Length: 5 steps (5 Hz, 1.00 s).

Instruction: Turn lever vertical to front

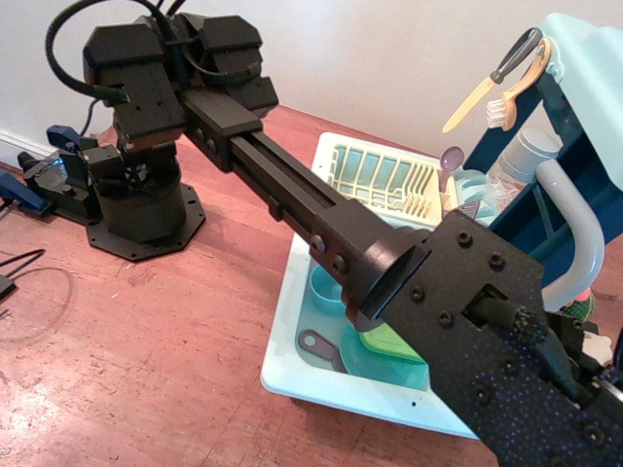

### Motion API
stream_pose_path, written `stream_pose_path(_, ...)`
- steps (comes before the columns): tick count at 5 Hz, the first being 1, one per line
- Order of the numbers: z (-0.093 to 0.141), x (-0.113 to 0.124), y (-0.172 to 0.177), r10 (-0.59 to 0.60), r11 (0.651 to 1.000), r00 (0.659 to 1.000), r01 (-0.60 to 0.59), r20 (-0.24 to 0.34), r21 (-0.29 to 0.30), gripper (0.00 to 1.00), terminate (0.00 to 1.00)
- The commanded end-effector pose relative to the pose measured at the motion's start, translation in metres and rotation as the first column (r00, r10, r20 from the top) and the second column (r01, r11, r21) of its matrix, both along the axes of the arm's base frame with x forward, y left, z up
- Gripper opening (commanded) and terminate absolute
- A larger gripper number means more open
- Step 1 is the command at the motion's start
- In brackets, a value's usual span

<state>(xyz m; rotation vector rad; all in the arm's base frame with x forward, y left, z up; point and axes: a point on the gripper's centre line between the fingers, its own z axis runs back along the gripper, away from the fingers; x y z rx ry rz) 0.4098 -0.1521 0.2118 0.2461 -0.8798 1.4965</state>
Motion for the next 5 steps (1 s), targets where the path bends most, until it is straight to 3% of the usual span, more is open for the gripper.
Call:
stream_pose_path(1, 0.000, 0.000, 0.000, 0.000, 1.000, 1.000, 0.000, 0.000, 0.000, 1.00, 0.00)
stream_pose_path(5, 0.004, 0.025, 0.032, 0.188, 0.982, 0.979, -0.187, 0.082, -0.013, 1.00, 0.00)
